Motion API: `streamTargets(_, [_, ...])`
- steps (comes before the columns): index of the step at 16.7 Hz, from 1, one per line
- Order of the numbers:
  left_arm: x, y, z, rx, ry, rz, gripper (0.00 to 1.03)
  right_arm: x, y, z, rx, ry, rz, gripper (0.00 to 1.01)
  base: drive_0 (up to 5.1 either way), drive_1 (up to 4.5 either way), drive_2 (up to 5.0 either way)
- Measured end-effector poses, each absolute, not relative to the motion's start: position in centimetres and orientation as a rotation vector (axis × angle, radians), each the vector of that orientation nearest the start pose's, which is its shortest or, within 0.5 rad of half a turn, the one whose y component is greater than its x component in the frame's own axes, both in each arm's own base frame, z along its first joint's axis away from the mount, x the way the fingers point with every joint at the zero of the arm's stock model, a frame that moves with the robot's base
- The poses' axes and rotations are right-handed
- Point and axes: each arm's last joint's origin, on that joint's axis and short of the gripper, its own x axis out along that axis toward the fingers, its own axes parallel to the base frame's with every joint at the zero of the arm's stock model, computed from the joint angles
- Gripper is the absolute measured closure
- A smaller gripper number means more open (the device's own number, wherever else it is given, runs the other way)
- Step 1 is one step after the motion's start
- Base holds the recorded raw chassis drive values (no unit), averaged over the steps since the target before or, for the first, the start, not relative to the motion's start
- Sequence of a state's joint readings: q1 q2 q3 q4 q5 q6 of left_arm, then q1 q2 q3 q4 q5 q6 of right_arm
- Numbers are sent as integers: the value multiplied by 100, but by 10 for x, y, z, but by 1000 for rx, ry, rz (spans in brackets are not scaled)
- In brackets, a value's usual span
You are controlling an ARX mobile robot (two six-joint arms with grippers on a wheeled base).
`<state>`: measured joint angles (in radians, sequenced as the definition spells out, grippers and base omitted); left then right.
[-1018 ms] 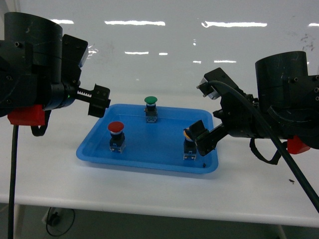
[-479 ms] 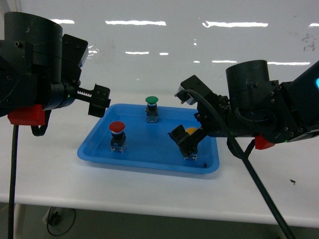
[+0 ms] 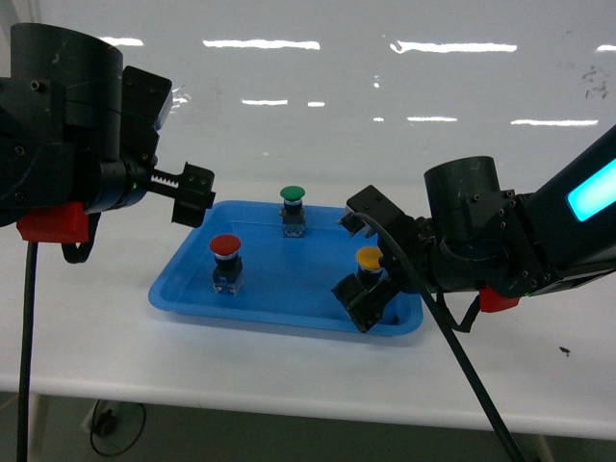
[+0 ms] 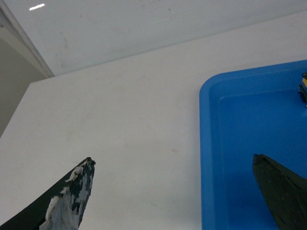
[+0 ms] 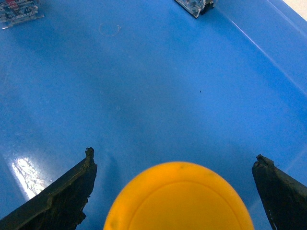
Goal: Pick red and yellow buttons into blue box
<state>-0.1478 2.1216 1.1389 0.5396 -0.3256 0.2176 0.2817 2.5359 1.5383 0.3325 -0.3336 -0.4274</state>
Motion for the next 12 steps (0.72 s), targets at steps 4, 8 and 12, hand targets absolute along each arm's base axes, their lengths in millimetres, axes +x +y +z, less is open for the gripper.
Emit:
streamTargets(4, [427,-54,117,318,449,127,5,484,158,18,-383,536,755,3,0,0,0])
streamTargets(8, [427,-54,117,318,449,127,5,487,162,18,-407,520,763,3,0,0,0])
streamTargets(12, [427,-54,117,318,449,127,5,485,165,16,-423,516,773,27,0,0,0])
